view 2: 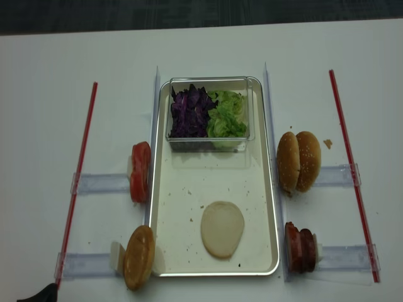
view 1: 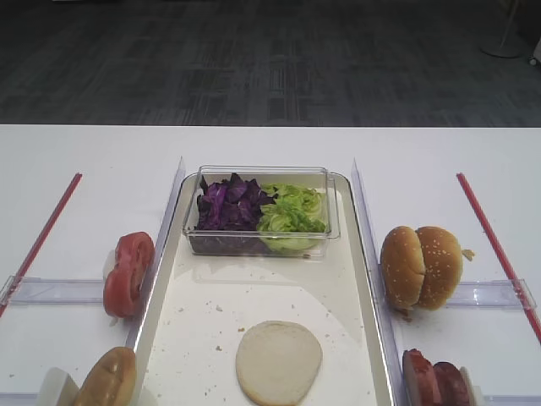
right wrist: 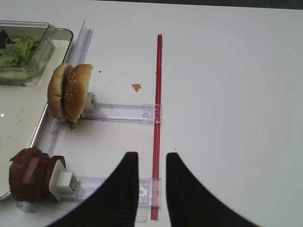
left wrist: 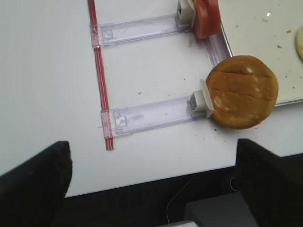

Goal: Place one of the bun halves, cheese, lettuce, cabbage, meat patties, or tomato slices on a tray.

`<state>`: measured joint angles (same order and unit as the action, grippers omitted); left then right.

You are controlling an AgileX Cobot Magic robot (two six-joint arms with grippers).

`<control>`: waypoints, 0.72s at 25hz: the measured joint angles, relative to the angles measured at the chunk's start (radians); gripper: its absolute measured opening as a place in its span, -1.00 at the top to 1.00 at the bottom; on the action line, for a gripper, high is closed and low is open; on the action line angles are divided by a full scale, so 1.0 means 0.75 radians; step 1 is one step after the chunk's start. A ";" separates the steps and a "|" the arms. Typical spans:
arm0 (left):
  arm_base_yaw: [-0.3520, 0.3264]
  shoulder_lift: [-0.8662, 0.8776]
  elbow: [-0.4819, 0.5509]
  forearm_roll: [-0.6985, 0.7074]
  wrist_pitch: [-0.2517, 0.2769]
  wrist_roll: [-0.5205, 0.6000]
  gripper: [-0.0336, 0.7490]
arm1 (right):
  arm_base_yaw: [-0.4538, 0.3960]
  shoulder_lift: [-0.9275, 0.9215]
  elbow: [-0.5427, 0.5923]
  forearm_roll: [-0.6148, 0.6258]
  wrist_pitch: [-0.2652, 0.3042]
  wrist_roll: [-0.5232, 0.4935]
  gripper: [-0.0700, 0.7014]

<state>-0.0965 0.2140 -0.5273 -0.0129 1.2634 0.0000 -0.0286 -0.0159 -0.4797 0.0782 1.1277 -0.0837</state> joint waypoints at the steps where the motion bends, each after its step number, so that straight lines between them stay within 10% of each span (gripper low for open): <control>1: 0.000 0.000 0.000 0.000 0.000 0.000 -0.72 | 0.000 0.000 0.000 0.000 0.000 0.000 0.32; 18: 0.000 0.000 0.057 -0.005 -0.111 0.000 -0.72 | 0.000 0.000 0.000 0.000 0.000 0.000 0.32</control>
<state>-0.0965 0.2140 -0.4843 -0.0168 1.1803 0.0000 -0.0286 -0.0159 -0.4797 0.0782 1.1277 -0.0837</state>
